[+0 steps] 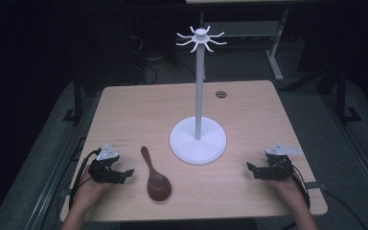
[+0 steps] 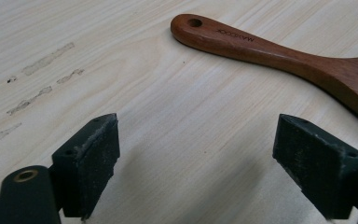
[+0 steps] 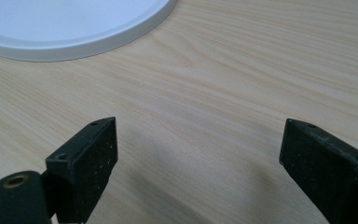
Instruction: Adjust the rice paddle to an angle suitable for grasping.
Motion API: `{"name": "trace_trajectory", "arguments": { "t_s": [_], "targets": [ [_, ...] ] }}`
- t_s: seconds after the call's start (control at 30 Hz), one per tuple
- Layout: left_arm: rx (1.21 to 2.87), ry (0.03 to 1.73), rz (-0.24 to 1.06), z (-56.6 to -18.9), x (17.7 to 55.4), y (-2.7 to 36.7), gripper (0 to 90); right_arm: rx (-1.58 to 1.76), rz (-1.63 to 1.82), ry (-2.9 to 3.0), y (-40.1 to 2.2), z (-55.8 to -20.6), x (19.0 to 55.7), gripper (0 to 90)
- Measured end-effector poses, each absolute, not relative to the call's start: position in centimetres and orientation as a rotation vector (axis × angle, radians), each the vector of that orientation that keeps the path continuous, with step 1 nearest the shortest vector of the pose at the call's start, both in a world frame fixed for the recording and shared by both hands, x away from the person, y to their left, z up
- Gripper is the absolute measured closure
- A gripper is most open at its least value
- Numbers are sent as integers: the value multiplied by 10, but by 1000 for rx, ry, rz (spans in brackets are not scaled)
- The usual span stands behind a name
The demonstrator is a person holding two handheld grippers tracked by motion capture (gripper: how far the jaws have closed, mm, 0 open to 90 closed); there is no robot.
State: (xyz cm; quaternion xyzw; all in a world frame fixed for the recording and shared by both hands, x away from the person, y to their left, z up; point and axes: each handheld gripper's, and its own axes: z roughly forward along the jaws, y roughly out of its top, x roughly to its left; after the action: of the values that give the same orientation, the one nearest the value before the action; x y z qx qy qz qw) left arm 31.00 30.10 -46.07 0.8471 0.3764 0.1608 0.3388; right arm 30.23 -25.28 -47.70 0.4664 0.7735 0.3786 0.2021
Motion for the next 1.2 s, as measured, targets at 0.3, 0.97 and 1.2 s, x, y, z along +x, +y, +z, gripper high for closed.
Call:
{"name": "trace_trajectory", "arguments": {
  "t_s": [0.3,0.97,1.2],
  "targets": [
    [2168,981,381,-450,313,301,494,1299,1061,2161,-253,-479,301,114],
    [2187,1007,339,-432,339,280,896,1300,1066,2138,-253,-478,303,113],
    [2179,1036,336,-437,357,267,896,1311,1064,2127,-254,-478,303,113]
  ]
}}
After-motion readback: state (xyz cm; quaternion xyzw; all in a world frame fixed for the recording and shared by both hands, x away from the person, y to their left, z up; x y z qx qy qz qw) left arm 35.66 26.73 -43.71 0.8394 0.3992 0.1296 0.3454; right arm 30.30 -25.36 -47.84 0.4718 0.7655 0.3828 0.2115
